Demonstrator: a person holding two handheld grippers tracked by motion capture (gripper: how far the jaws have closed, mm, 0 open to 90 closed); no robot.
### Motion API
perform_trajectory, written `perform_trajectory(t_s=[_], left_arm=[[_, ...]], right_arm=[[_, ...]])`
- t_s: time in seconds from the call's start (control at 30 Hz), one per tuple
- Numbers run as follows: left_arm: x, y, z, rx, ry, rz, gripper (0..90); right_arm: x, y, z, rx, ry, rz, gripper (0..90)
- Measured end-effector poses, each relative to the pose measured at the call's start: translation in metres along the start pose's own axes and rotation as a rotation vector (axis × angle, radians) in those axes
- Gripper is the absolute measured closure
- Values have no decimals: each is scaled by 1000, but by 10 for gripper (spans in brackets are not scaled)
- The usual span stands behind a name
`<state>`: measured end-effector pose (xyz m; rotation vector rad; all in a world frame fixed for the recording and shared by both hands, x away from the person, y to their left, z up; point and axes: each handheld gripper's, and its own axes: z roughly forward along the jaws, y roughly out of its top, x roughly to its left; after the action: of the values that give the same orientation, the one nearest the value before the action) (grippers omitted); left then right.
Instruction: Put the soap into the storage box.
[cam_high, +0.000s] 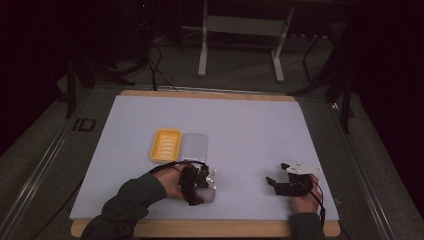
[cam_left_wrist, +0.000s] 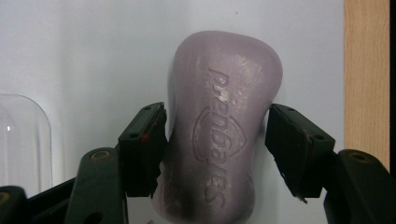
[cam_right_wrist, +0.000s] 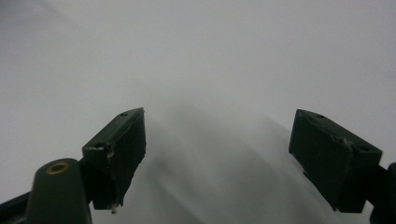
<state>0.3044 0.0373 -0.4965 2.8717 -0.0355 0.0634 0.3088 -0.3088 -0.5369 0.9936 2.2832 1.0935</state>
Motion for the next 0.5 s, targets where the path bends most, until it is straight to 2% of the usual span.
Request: perform_trajectory(t_s=[0.27,0.4,0.5], left_arm=[[1,5,-1,51,13,5,476],[0,8,0,74,10,0,483],[1,10,4,123,9,-2,448]], right_arm=[[0,0,0,0,0,0,185],[0,0,0,1,0,-1,185],[0,0,0,1,0,0,185]])
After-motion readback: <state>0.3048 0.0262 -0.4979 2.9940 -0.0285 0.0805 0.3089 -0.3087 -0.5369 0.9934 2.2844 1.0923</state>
